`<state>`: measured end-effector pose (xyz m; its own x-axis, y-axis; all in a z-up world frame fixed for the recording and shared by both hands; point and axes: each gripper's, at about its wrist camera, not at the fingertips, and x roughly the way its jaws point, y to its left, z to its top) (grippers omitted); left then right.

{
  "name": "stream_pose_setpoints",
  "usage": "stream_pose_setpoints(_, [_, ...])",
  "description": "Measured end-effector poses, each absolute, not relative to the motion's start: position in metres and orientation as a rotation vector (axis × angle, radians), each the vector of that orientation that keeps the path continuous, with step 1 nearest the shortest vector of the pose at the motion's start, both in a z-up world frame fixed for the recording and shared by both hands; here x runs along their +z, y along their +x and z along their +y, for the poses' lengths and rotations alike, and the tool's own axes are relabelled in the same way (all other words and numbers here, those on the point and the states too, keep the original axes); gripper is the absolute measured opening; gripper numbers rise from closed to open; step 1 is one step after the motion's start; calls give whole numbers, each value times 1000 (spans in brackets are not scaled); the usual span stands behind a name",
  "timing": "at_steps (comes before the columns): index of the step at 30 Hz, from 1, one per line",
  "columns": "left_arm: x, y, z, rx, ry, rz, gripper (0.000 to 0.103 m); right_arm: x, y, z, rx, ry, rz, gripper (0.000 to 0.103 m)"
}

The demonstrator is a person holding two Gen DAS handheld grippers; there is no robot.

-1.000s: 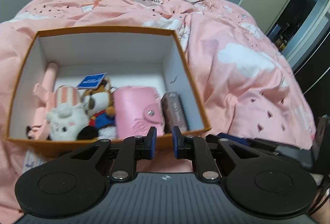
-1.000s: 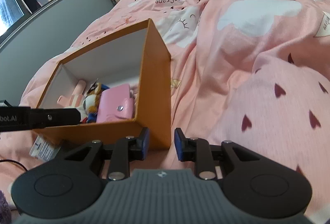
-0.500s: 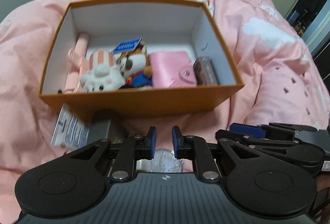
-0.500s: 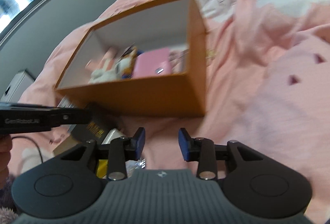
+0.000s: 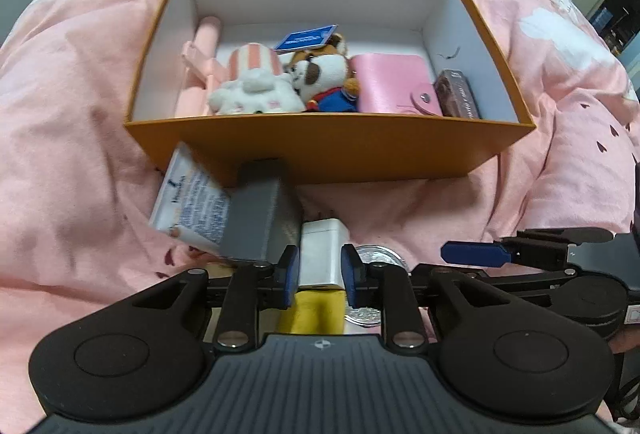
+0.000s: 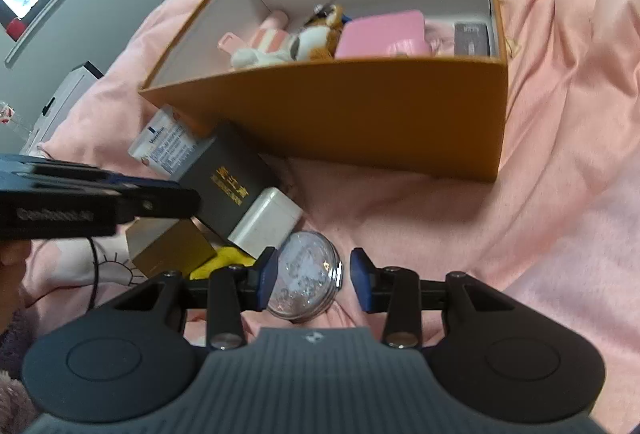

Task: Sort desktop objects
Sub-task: 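Move both tools toward the item pile beside the box, then grasp the white Vaseline tube with the left tool while the right tool reaches for the black box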

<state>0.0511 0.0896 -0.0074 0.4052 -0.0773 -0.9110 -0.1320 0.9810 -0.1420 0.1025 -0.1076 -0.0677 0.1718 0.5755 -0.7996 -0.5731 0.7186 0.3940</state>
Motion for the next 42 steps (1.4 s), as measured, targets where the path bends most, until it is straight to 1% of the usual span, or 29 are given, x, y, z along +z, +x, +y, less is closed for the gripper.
stream_pose_setpoints(10, [0,46,125,69,-280,1139,31,-71,105,-102,839,-6,1172,42])
stream_pose_setpoints(13, [0,46,123,54,-241,1149,37,-69,104,-96,872,-24,1172,42])
stream_pose_setpoints(19, [-2,47,116,45,-171,1140,39,-69,111,-85,918,-20,1205,42])
stream_pose_setpoints(23, [-4,48,112,39,-125,1124,44,-65,115,-77,932,-29,1204,42])
stream_pose_setpoints(30, [15,44,124,95,-98,1040,46,-54,126,-58,963,36,1218,43])
stream_pose_setpoints(34, [15,43,138,150,-92,1036,46,-48,129,-39,973,68,1218,50])
stream_pose_setpoints(35, [14,43,142,150,-110,1037,43,-48,128,-34,970,63,1213,51])
stream_pose_setpoints(37, [12,42,152,145,-168,1039,42,-49,129,-24,957,63,1219,51])
stream_pose_setpoints(42, [4,40,176,119,-326,1027,42,-56,133,-2,902,101,1244,61])
